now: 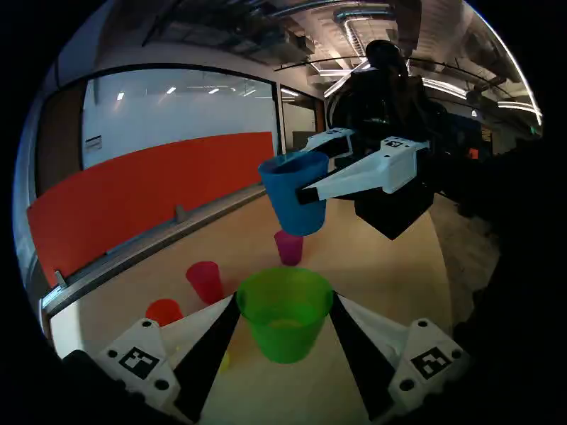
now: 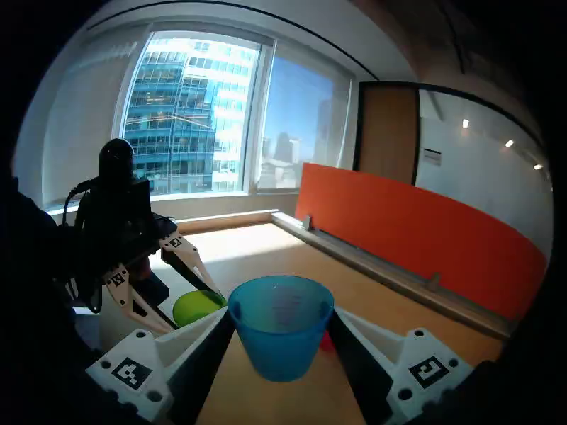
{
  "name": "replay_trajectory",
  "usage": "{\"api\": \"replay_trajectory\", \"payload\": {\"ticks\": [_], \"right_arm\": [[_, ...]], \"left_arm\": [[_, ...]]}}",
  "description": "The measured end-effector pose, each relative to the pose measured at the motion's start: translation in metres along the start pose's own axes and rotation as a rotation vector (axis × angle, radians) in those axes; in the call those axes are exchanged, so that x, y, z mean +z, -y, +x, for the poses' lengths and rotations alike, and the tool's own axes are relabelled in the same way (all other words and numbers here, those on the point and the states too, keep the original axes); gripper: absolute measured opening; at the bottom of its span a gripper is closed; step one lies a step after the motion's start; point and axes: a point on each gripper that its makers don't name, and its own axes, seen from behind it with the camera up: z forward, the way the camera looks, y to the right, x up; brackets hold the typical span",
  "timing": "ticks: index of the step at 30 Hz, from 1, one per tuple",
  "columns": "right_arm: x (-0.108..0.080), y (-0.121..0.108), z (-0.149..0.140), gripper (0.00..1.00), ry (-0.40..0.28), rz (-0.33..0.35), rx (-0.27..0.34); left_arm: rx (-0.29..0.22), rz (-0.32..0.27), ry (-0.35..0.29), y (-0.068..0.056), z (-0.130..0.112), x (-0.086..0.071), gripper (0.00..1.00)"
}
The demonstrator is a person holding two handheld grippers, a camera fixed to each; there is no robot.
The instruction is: Pour water
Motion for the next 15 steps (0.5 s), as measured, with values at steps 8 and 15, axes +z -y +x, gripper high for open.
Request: {"api": "replay_trajectory", "payload": {"ticks": [8,15], "right_arm": [[0.004,-0.007,-0.031,0.91,0.057,0.014,0.019],[0.009,-0.011,-0.059,0.91,0.114,0.037,0.037]], "left_arm": [[0.001,-0.023,0.093,0.000,-0.028,0.012,0.88],[-0.004,-0.050,0.157,0.001,-0.049,0.021,0.88]]}}
